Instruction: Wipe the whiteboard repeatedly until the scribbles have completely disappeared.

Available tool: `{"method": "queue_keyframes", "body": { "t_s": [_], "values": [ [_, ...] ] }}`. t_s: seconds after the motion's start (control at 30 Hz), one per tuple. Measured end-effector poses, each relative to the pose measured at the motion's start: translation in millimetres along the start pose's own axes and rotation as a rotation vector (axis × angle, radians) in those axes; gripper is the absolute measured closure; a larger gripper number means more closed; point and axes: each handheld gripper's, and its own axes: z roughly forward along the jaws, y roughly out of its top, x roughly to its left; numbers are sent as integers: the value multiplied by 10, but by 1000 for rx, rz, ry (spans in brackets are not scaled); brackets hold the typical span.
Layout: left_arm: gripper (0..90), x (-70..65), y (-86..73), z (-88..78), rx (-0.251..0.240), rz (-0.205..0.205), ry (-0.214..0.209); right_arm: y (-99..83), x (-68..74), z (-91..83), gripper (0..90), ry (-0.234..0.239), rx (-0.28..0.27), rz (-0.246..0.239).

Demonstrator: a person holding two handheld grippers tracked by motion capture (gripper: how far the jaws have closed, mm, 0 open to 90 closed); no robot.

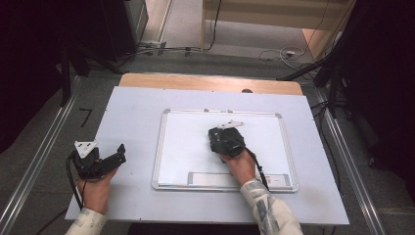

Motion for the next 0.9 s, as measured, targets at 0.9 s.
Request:
{"method": "queue_keyframes", "body": {
  "t_s": [0.9],
  "values": [
    [69,4,-2,22,6,1,-2,304,204,272,381,-22,-14,36]
  ]
}}
